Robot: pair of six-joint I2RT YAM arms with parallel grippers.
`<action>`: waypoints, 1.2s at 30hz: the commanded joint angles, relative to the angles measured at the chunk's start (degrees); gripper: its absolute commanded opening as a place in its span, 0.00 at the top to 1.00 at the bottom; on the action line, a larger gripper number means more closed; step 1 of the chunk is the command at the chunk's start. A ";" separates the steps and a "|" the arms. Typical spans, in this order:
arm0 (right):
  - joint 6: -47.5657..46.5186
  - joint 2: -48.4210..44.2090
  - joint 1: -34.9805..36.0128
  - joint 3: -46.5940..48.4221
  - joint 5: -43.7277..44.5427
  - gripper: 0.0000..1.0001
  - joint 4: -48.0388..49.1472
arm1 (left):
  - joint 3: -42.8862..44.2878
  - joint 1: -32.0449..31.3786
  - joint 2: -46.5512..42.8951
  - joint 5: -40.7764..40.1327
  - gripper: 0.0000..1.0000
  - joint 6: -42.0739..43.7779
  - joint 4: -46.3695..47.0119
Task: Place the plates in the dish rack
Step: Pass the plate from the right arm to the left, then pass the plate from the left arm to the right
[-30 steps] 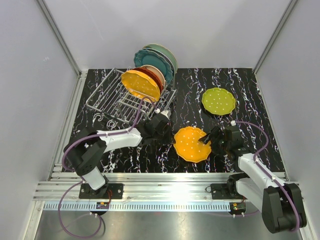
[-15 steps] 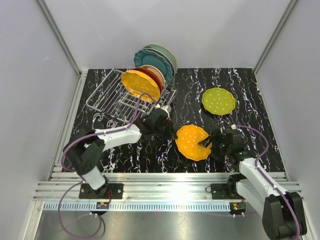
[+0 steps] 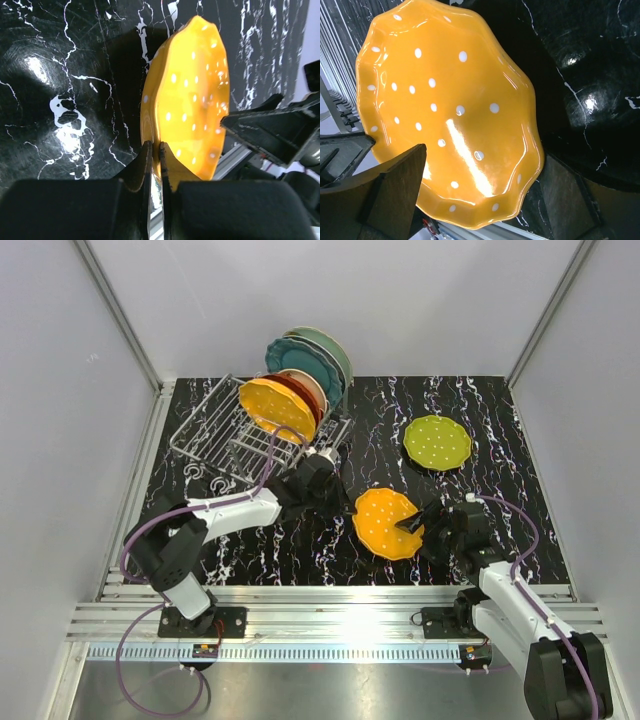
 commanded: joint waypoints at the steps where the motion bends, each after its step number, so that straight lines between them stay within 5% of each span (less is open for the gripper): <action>1: 3.70 -0.36 0.35 -1.46 -5.44 0.05 0.02 | 1.54 1.28 -3.34 1.25 1.00 -9.31 9.04; 16: 17.23 -5.89 0.35 -4.80 -2.37 0.15 6.00 | 0.13 1.01 -2.28 2.56 1.00 -11.52 12.13; 25: 19.35 -11.78 0.35 -0.14 2.29 0.51 0.56 | 1.36 -0.57 1.41 2.74 1.00 -8.61 10.54; 36: 21.63 -13.02 0.35 1.00 6.51 0.49 4.06 | 1.01 -2.41 3.52 3.44 1.00 -6.51 10.19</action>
